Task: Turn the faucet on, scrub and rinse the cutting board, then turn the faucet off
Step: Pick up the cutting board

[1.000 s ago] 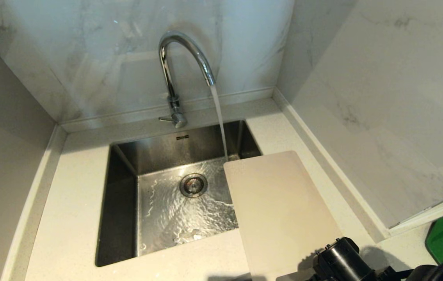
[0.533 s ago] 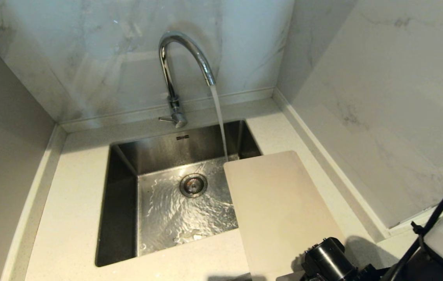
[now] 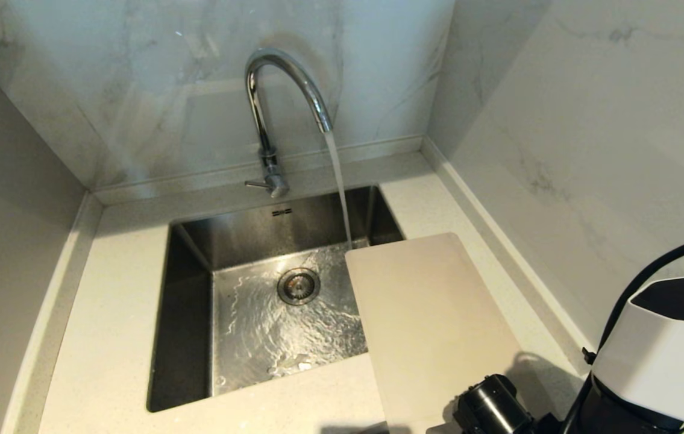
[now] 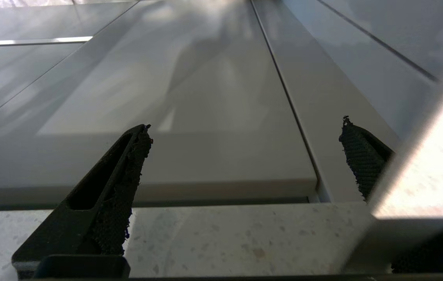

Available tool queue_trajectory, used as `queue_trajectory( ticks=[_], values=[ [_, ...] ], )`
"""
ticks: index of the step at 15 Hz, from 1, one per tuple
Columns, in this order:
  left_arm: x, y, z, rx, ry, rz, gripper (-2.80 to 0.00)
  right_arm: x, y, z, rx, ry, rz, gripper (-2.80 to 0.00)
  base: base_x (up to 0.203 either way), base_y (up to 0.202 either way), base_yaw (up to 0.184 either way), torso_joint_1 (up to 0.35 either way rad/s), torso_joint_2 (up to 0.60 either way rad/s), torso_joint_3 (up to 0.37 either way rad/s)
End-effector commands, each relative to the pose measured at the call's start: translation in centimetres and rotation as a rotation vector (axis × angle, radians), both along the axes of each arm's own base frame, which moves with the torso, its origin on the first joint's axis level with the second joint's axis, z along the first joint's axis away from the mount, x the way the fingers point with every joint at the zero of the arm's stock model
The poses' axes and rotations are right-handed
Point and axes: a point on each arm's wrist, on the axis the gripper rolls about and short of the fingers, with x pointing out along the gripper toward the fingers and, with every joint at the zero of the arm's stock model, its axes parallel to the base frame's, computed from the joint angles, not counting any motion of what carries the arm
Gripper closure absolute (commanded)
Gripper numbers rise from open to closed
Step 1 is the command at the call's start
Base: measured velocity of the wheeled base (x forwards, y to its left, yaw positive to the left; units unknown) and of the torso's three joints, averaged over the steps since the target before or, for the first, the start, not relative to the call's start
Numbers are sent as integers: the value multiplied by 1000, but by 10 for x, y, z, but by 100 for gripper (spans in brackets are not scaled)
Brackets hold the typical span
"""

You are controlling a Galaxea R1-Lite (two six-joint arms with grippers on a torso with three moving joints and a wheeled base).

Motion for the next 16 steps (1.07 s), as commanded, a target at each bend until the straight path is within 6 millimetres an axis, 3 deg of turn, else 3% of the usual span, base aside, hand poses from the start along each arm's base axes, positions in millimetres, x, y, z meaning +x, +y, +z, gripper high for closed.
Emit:
queue_trajectory(
  ticks=[1, 5, 6, 7, 16],
  values=[
    [0, 0, -1, 0, 5, 1, 0, 2, 1, -4, -8, 8, 7, -280, 0, 0, 0, 0, 0, 0],
    [0, 0, -1, 0, 4, 0, 0, 3, 1, -4, -8, 10, 2, -280, 0, 0, 0, 0, 0, 0],
    [0, 0, -1, 0, 4, 0, 0, 2, 1, -5, -9, 11, 4, -240, 0, 0, 0, 0, 0, 0],
    [0, 0, -1, 0, 4, 1, 0, 2, 1, -5, -9, 11, 4, 0, 0, 0, 0, 0, 0, 0],
    [0, 0, -1, -3, 4, 1, 0, 2, 1, 1, 5, -7, 11, 0, 0, 0, 0, 0, 0, 0]
  ],
)
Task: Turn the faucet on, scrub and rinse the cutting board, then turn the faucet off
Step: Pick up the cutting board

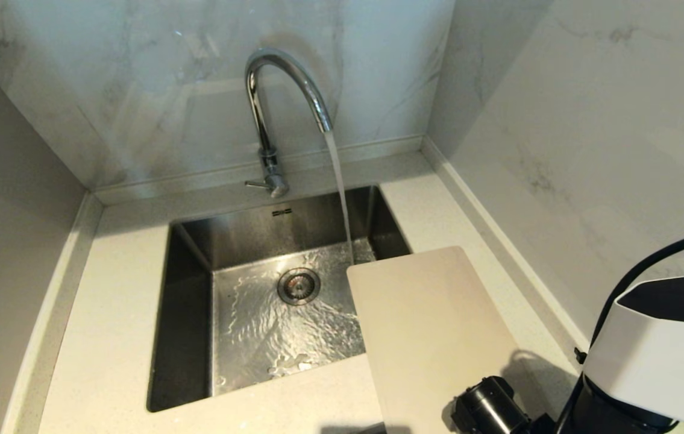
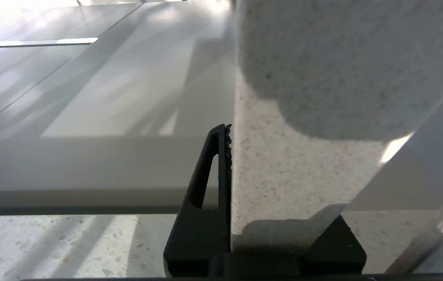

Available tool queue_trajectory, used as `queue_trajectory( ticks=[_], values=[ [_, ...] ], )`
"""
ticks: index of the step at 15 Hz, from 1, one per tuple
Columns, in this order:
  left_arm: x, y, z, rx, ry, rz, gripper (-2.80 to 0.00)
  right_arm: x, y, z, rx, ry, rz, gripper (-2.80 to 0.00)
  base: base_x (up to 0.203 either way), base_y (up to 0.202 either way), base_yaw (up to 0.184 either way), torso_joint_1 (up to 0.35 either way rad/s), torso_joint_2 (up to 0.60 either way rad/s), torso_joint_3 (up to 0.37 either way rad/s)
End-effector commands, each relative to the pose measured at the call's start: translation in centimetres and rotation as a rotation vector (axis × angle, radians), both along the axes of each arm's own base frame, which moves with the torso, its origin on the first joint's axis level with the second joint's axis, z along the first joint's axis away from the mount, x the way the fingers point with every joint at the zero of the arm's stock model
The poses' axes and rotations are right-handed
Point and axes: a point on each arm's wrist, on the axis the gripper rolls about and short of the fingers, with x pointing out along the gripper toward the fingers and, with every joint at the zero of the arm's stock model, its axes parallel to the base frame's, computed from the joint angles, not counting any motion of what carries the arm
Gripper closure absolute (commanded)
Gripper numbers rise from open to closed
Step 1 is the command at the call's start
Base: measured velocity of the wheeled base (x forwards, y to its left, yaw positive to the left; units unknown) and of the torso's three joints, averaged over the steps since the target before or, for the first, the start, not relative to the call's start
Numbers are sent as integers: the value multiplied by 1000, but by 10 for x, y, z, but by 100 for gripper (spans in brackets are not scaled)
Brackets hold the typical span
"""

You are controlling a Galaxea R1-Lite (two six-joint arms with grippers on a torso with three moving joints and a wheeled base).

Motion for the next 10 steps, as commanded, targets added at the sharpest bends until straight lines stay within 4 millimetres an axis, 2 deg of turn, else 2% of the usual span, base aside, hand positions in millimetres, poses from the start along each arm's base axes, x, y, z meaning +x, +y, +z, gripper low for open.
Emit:
queue_trajectory(
  ticks=[1, 5, 10],
  values=[
    [0, 0, -1, -1, 4, 0, 0, 0, 1, 7, 12, -34, 12, 0, 0, 0, 0, 0, 0, 0],
    [0, 0, -1, -1, 4, 1, 0, -10, 7, 40, 75, -148, 62, 0, 0, 0, 0, 0, 0, 0],
    [0, 0, -1, -1, 3, 1, 0, -34, -8, 93, 90, -280, 81, 0, 0, 0, 0, 0, 0, 0]
  ],
)
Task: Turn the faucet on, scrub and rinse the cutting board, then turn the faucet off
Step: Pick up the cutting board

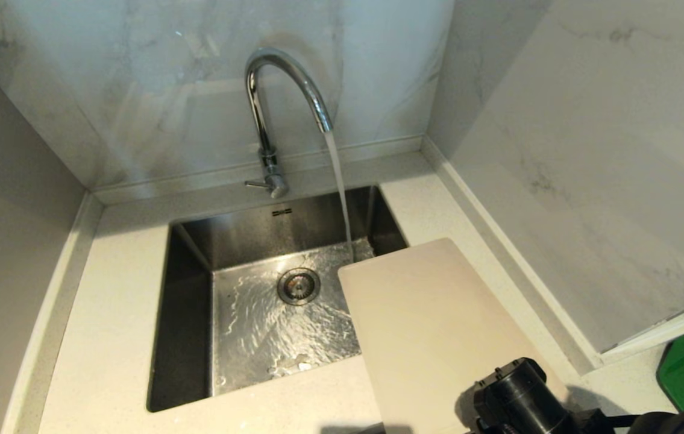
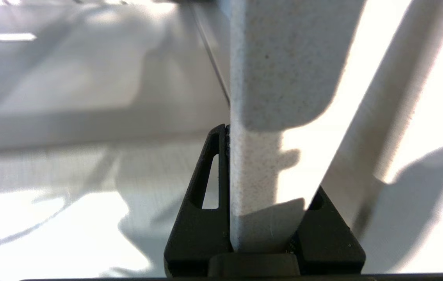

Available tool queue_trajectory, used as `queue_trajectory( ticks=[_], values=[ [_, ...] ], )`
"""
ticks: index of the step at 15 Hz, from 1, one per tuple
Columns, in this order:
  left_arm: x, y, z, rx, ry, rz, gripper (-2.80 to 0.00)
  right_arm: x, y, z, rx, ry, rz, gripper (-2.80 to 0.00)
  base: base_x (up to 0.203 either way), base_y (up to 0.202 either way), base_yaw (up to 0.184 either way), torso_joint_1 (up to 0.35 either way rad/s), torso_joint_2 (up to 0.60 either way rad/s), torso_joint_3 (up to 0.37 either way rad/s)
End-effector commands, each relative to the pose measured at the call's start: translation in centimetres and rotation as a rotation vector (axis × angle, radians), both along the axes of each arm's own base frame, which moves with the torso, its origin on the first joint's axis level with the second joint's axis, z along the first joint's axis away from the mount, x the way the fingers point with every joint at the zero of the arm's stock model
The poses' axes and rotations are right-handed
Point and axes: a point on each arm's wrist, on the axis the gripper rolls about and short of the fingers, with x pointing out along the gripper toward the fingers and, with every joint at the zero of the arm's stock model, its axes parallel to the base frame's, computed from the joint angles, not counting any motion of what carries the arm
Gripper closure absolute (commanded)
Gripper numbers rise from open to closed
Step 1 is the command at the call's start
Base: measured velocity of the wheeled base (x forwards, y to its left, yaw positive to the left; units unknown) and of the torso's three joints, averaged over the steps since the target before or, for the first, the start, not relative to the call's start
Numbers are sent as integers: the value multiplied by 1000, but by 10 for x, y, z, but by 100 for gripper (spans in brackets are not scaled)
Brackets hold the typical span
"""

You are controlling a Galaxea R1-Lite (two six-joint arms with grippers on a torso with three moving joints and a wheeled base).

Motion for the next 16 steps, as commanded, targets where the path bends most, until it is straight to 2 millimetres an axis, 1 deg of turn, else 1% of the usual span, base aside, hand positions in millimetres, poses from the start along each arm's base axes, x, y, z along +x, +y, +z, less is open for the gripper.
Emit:
queue_trajectory(
  ticks=[1, 5, 6, 7, 12, 14, 16],
  values=[
    [0, 0, -1, 0, 3, 1, 0, -16, -11, 39, 37, -116, 4, 0, 0, 0, 0, 0, 0, 0],
    [0, 0, -1, 0, 3, 1, 0, -29, -20, 87, 58, -239, 2, 0, 0, 0, 0, 0, 0, 0],
    [0, 0, -1, 0, 5, 1, 0, -32, -23, 98, 39, -266, 16, 0, 0, 0, 0, 0, 0, 0],
    [0, 0, -1, 0, 3, 1, 0, -35, -25, 105, 7, -293, 42, 0, 0, 0, 0, 0, 0, 0],
    [0, 0, -1, -2, 4, 1, 0, -49, -35, 129, -100, -450, 182, 0, 0, 0, 0, 0, 0, 0],
    [0, 0, -1, -1, 4, 1, 0, -54, -38, 138, -94, -514, 228, 0, 0, 0, 0, 0, 0, 0],
    [0, 0, -1, 0, 4, 1, 0, -58, -40, 142, -78, -538, 260, 0, 0, 0, 0, 0, 0, 0]
  ],
)
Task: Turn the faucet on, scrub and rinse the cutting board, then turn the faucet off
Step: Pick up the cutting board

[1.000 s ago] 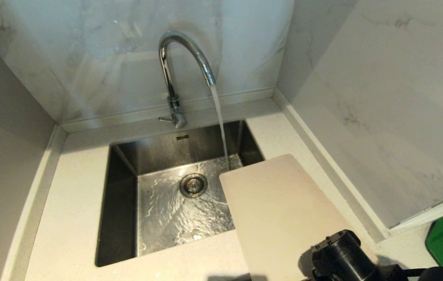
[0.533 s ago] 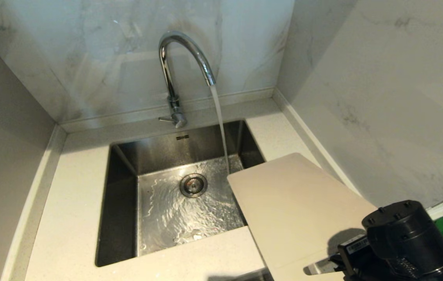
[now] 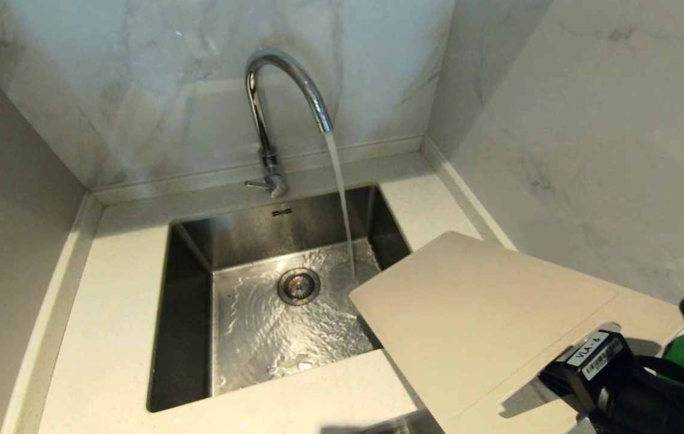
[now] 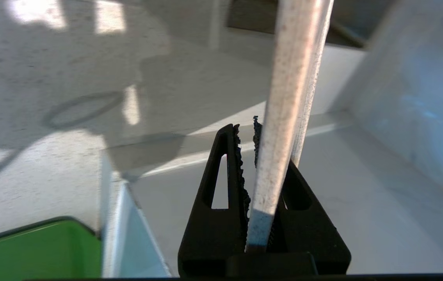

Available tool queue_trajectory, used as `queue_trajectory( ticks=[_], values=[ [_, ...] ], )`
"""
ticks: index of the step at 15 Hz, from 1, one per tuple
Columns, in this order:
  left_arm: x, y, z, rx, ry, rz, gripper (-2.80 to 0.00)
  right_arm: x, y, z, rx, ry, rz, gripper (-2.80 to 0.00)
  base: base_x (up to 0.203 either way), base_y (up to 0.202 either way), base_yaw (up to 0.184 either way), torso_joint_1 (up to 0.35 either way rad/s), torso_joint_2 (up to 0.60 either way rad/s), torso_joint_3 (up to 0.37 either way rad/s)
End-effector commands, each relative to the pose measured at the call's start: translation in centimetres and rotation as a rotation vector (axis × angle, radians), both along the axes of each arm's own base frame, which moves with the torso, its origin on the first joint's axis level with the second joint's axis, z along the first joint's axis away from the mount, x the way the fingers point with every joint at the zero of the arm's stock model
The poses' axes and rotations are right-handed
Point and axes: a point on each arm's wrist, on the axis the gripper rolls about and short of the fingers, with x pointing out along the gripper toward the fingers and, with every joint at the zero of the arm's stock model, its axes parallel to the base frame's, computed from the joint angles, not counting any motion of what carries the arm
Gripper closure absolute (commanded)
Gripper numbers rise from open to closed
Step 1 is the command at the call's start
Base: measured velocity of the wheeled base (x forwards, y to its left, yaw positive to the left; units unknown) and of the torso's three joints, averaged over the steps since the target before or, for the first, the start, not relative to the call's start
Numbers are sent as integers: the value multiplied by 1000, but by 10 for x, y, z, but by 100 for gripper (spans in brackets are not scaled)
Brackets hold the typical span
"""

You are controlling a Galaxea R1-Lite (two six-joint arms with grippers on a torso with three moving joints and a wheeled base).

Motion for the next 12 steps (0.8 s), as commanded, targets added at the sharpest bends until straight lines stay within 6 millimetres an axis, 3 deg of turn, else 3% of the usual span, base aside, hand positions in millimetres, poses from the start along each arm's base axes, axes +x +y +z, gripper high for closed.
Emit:
queue_trajectory(
  ticks=[1, 7, 12],
  values=[
    [0, 0, -1, -1, 3, 0, 0, -7, -3, 7, 37, -28, 64, 0, 0, 0, 0, 0, 0, 0],
    [0, 0, -1, 0, 4, 0, 0, -5, 2, 24, 42, -48, 262, 0, 0, 0, 0, 0, 0, 0],
    [0, 0, -1, -1, 3, 0, 0, -4, 4, 35, 72, -69, 298, 0, 0, 0, 0, 0, 0, 0]
  ],
)
